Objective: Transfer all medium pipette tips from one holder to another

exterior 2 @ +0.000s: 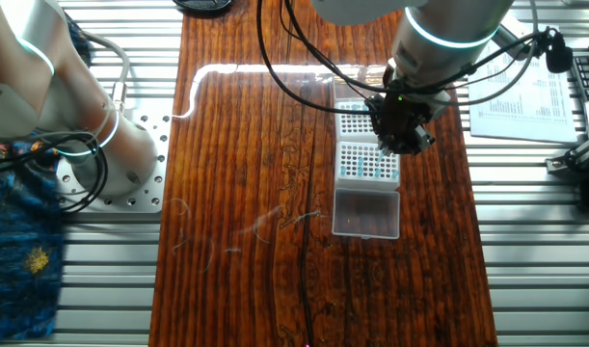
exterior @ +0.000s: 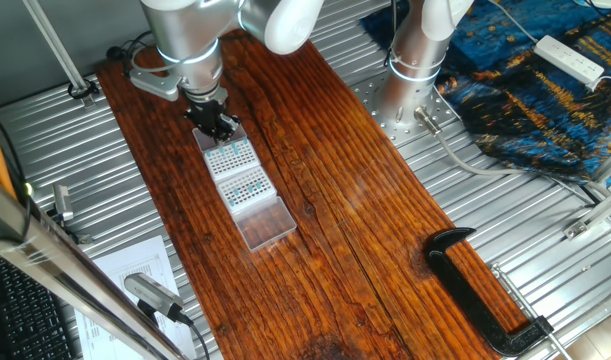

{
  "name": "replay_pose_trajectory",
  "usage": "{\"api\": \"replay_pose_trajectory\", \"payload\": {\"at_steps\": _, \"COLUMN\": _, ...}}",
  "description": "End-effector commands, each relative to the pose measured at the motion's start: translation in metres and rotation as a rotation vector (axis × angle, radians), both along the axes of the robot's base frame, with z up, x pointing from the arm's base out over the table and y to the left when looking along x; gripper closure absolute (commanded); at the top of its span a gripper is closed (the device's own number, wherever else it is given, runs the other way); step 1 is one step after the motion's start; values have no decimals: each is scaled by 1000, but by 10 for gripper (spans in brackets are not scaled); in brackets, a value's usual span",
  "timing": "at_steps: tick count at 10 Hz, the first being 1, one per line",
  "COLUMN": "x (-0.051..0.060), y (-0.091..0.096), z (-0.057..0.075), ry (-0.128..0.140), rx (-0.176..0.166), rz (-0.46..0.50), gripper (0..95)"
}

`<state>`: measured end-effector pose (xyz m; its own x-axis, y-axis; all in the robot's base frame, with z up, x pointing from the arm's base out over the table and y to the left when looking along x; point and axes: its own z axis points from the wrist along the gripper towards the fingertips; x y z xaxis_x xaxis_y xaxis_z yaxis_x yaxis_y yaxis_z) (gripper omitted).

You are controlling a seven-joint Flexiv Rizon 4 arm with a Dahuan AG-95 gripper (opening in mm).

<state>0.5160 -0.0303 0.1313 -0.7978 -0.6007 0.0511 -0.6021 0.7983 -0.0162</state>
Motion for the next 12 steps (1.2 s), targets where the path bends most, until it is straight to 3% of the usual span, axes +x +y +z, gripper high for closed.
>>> {"api": "replay_pose_trajectory", "payload": {"at_steps": 1, "x": 0, "y": 0, "z": -1, "ry": -1, "rx": 5, "rz": 2, "gripper": 950}}
{"api": "replay_pose_trajectory", "payload": {"at_steps": 6, "x": 10, "y": 1, "z": 0, "ry": -2, "rx": 9, "rz": 7, "gripper": 950}}
{"api": "replay_pose_trajectory", "payload": {"at_steps": 12, "x": 11, "y": 0, "z": -6, "ry": -1, "rx": 6, "rz": 9, "gripper": 950}}
